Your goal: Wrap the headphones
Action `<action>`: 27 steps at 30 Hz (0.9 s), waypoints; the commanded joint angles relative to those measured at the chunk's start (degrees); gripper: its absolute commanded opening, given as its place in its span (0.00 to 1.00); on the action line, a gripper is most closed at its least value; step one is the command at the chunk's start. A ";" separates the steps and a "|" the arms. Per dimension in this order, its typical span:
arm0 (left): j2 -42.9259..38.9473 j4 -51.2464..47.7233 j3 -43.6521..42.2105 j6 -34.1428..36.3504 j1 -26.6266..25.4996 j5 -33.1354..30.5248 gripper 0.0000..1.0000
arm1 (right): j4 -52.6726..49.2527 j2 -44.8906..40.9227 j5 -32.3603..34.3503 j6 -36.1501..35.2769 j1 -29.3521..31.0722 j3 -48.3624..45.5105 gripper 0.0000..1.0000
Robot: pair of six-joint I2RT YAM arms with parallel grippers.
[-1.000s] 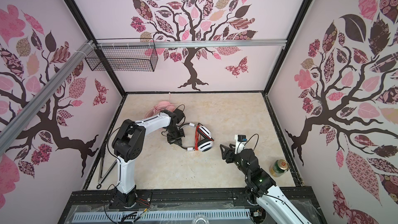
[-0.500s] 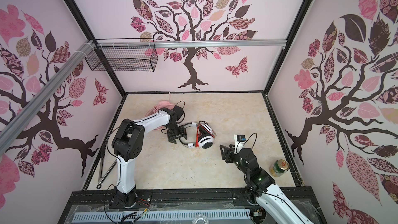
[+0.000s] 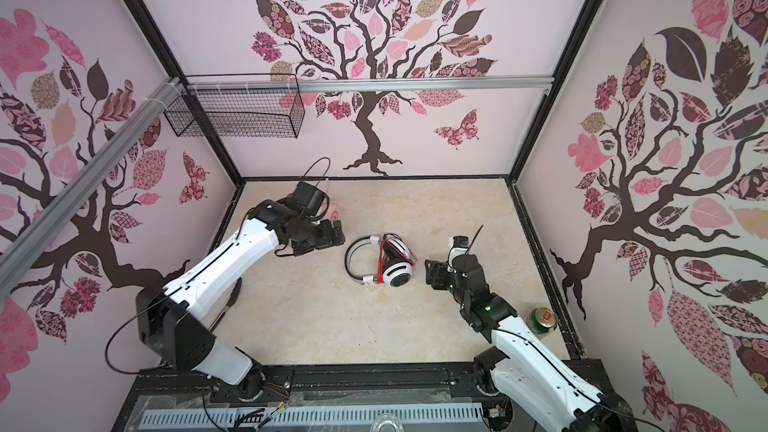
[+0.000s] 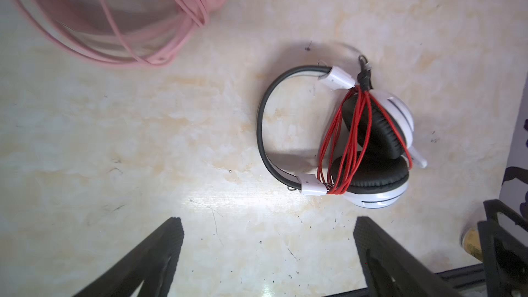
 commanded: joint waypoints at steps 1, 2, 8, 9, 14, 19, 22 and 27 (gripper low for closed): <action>-8.48 1.60 -4.05 -0.12 -0.17 -11.46 0.98 | 2.63 1.51 -2.34 1.75 -9.30 1.36 0.73; -11.96 3.68 -6.76 -1.21 -0.32 -15.77 0.97 | 3.69 1.35 1.56 0.91 -10.37 0.88 0.74; -34.91 35.78 -34.05 7.68 -0.17 -25.20 0.98 | 21.30 -1.26 22.79 -8.37 -10.39 -9.28 1.00; -38.59 40.44 -38.00 9.10 -0.14 -26.21 0.98 | 26.92 -1.38 23.09 -12.59 -10.40 -12.20 1.00; -44.60 50.69 -48.55 9.77 -0.09 -42.91 0.98 | 49.98 1.39 18.89 -20.92 -10.40 -22.81 1.00; -37.97 56.95 -53.21 4.52 -1.74 -53.95 0.98 | 73.53 17.28 16.37 -24.34 -10.41 -25.44 1.00; -30.66 69.05 -56.72 8.59 -5.20 -64.83 0.98 | 90.58 32.72 14.27 -27.86 -9.91 -24.63 0.99; -21.88 101.93 -65.70 28.02 -4.96 -66.03 0.98 | 98.04 45.92 15.33 -30.20 -8.33 -20.68 0.99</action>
